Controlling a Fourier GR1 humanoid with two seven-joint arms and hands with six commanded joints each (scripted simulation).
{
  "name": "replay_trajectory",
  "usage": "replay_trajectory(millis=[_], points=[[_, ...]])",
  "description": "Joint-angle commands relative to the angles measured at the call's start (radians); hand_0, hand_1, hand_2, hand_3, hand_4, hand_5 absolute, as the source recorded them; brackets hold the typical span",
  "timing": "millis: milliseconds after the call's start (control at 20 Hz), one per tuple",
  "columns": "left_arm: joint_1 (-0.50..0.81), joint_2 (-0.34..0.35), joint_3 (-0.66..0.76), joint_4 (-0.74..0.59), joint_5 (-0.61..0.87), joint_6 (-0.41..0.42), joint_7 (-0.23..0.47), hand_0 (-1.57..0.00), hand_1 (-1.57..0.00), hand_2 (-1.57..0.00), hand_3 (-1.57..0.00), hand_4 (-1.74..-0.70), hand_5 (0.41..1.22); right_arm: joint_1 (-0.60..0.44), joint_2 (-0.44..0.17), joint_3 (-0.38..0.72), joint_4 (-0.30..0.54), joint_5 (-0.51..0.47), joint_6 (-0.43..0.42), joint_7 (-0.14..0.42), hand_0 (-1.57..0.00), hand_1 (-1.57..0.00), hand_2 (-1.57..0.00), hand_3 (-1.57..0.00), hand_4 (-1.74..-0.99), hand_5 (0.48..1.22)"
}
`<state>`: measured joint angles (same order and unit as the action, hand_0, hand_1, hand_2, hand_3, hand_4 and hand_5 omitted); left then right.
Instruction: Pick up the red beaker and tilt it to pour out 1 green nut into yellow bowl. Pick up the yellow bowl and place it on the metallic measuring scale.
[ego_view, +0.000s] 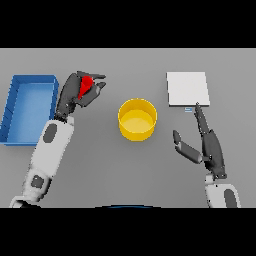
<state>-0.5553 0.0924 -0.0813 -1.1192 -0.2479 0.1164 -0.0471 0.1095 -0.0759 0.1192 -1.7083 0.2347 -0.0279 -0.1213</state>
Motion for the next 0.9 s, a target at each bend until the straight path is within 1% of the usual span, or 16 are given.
replay_trajectory(millis=[0,100,150,200,250,300,350,400,450,550,600,650,700,750,800,850], points=[[-0.011,0.028,-0.047,-0.006,-0.046,-0.021,0.023,-1.56,-1.56,-1.56,-1.56,-1.73,1.119,-0.007,0.0,-0.002,-0.003,0.006,-0.007,0.012,0.0,0.0,0.0,0.0,-1.245,0.688],[-0.018,0.057,-0.104,-0.021,-0.087,-0.048,0.054,-1.56,-1.56,-1.56,-1.56,-1.73,1.119,-0.005,0.003,0.006,-0.011,0.01,-0.006,0.024,0.0,0.0,0.0,0.0,-1.243,0.694],[-0.019,0.066,-0.122,-0.028,-0.095,-0.056,0.062,-1.56,-1.56,-1.56,-1.56,-1.73,1.117,0.005,0.002,0.008,-0.025,0.01,-0.004,0.011,0.0,0.0,0.0,0.0,-1.243,0.696],[-0.019,0.073,-0.136,-0.034,-0.1,-0.06,0.07,-1.56,-1.56,-1.56,-1.56,-1.73,1.115,0.007,0.0,0.006,-0.025,0.01,-0.004,0.016,0.0,0.0,0.0,0.0,-1.243,0.7],[-0.02,0.077,-0.149,-0.039,-0.104,-0.063,0.077,-1.56,-1.56,-1.56,-1.56,-1.73,1.114,0.001,0.012,0.017,-0.025,0.018,-0.009,0.031,0.0,0.0,0.0,0.0,-1.243,0.705],[-0.014,0.078,-0.163,-0.052,-0.103,-0.065,0.078,-1.56,-1.56,-1.56,-1.56,-1.73,1.113,0.012,0.006,0.012,-0.031,0.011,-0.003,0.028,0.0,0.0,0.0,0.0,-1.243,0.71],[-0.032,0.099,-0.191,-0.046,-0.14,-0.068,0.099,-1.56,-1.56,-1.56,-1.56,-1.73,1.112,0.024,0.001,0.012,-0.032,0.01,0.002,0.026,0.0,0.0,0.0,0.0,-1.248,0.711],[-0.047,0.12,-0.22,-0.048,-0.169,-0.078,0.109,-1.57,-1.57,-1.57,-1.57,-1.74,1.112,0.012,-0.001,0.009,-0.029,0.008,0.003,0.039,0.0,0.0,0.0,0.0,-1.251,0.714],[-0.076,0.134,-0.262,-0.034,-0.221,-0.078,0.128,-1.57,-1.57,-1.57,-1.57,-1.74,1.112,0.008,-0.001,0.012,-0.038,0.013,0.001,0.034,0.0,0.0,0.0,0.0,-1.254,0.717],[-0.135,0.164,-0.348,-0.001,-0.317,-0.093,0.136,-1.57,-1.57,-1.57,-1.57,-1.74,1.137,0.018,-0.005,0.009,-0.04,0.004,0.008,0.019,0.0,0.0,0.0,0.0,-1.266,0.72],[-0.168,0.18,-0.382,0.019,-0.357,-0.104,0.142,-1.57,-1.57,-1.57,-1.57,-1.74,1.134,0.013,0.006,0.012,-0.025,0.008,0.003,0.026,0.0,0.0,0.0,0.0,-1.267,0.72],[-0.193,0.184,-0.423,0.039,-0.395,-0.112,0.141,-1.57,-1.57,-1.57,-1.57,-1.74,1.152,0.012,0.004,0.009,-0.031,0.003,0.004,0.025,0.0,0.0,0.0,0.0,-1.267,0.721],[-0.217,0.196,-0.453,0.054,-0.424,-0.123,0.137,-1.57,-1.57,-1.57,-1.57,-1.74,1.166,0.005,0.004,0.01,-0.03,0.001,0.006,0.036,0.0,0.0,0.0,0.0,-1.269,0.722],[-0.251,0.2,-0.481,0.068,-0.45,-0.135,0.138,-1.57,-1.57,-1.57,-1.57,-1.74,1.177,0.013,-0.002,0.007,-0.032,-0.005,0.015,0.027,0.0,0.0,0.0,0.0,-1.268,0.722],[-0.278,0.205,-0.508,0.088,-0.47,-0.159,0.134,-1.57,-1.57,-1.57,-1.57,-1.74,1.186,0.019,0.004,0.009,-0.03,-0.008,0.013,0.021,0.0,0.0,0.0,0.0,-1.268,0.72],[-0.302,0.211,-0.545,0.108,-0.496,-0.182,0.123,-1.57,-1.57,-1.57,-1.57,-1.74,1.193,0.024,0.008,0.014,-0.031,-0.005,0.013,0.003,0.0,0.0,0.0,0.0,-1.264,0.717]])
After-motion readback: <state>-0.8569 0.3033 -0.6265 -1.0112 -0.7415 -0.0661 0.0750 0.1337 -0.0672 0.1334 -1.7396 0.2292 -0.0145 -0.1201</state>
